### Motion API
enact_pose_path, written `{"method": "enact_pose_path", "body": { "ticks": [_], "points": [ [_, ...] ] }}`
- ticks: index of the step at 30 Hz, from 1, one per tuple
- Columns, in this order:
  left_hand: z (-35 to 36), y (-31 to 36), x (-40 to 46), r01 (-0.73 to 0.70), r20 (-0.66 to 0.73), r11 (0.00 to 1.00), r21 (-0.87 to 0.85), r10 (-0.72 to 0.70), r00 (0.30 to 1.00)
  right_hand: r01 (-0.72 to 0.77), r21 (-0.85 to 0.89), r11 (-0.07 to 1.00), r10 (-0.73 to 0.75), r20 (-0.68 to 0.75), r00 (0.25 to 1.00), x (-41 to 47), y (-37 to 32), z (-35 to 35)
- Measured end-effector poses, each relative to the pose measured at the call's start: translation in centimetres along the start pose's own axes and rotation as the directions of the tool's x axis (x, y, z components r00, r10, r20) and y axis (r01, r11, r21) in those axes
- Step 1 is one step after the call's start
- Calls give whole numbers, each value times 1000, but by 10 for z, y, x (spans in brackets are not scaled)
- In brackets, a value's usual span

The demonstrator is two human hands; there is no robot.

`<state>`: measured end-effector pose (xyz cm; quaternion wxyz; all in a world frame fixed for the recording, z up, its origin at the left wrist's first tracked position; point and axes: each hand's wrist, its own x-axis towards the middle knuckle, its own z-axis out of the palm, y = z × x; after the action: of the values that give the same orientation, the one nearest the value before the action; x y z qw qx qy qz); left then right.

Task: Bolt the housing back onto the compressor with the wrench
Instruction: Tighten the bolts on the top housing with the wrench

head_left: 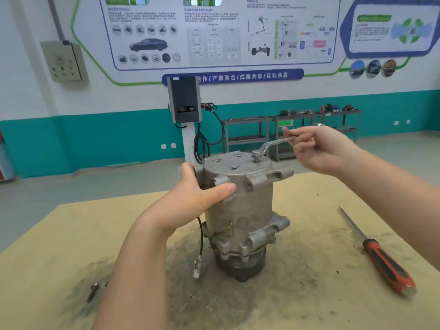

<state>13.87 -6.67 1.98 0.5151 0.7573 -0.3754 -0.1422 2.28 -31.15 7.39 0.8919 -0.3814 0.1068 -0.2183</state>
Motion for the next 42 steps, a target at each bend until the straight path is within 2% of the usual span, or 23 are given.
{"method": "enact_pose_path", "body": {
  "ticks": [2, 4, 6, 8, 10, 12, 15, 17, 19, 20, 21, 23, 25, 26, 27, 29, 31, 33, 35, 37, 39, 40, 42],
  "points": [
    [0, 0, -1, -4, 5, 1000, -6, 4, 1000, 272, -50, 961, -271, 18, 962, -29, 14, -12],
    [0, 1, -2, -10, 6, 1000, -24, 10, 1000, 589, -261, 765, -561, 179, 808, -61, 36, -16],
    [0, 1, -2, -25, 3, 999, -43, 25, 1000, 823, -469, 320, -684, 487, 543, -85, 56, -9],
    [1, 0, -2, -55, -3, 997, -58, 55, 998, 865, -491, -107, -503, 777, 379, -94, 67, 6],
    [2, 0, -3, -99, -12, 995, -31, 99, 995, 854, -448, -266, -262, 886, 383, -90, 67, 37],
    [3, -1, -2, -160, -15, 987, 31, 160, 987, 806, -466, -365, -75, 878, 473, -73, 67, 77],
    [3, -3, 0, -101, -56, 995, -13, 100, 993, 620, -523, -585, 34, 747, 663, -26, 71, 127],
    [4, -5, 2, -59, -67, 997, -47, 56, 996, 500, -651, -571, 40, 586, 809, 8, 66, 143],
    [5, -8, 3, -37, -63, 997, -74, 32, 998, 373, -789, -488, 55, 399, 915, 37, 55, 144],
    [6, -10, 3, -38, -63, 996, -82, 33, 997, 297, -877, -377, 57, 298, 953, 48, 47, 139],
    [6, -11, 4, -36, -58, 996, -85, 31, 998, 197, -961, -194, 67, 188, 980, 55, 40, 132],
    [4, -11, 4, -28, -54, 994, -106, 23, 998, -62, -962, 266, 123, -30, 992, 63, 25, 105],
    [4, -9, 4, -32, -48, 993, -116, 26, 998, -211, -684, 699, 183, -114, 977, 61, 13, 72],
    [3, -7, 3, -38, -45, 992, -119, 33, 998, -231, -472, 851, 202, -112, 973, 56, 9, 56],
    [3, -7, 3, -45, -42, 992, -121, 40, 998, -224, -256, 940, 206, -97, 974, 49, 6, 42],
    [2, -6, 2, -53, -25, 991, -123, 50, 998, -129, 18, 991, 130, -37, 991, 29, 7, 19],
    [1, -5, 2, -65, -2, 991, -118, 65, 998, 47, 91, 995, -49, 17, 999, 3, 15, 4],
    [0, -7, 3, -79, 5, 989, -124, 81, 997, 331, 5, 944, -331, 31, 943, -24, 32, -7],
    [-1, -9, 4, -99, 9, 985, -141, 101, 995, 648, -207, 733, -638, 123, 760, -52, 54, -9],
    [0, -10, 5, -114, 8, 980, -163, 117, 993, 861, -413, 295, -789, 403, 464, -74, 72, 0],
    [1, -11, 6, -123, 2, 979, -164, 125, 992, 874, -456, -166, -609, 745, 273, -81, 85, 15],
    [2, -11, 7, -135, -5, 981, -136, 135, 991, 845, -454, -284, -491, 826, 279, -81, 88, 27],
    [3, -13, 10, -173, -23, 984, -52, 172, 985, 775, -525, -352, -318, 846, 428, -74, 88, 61]
  ]
}}
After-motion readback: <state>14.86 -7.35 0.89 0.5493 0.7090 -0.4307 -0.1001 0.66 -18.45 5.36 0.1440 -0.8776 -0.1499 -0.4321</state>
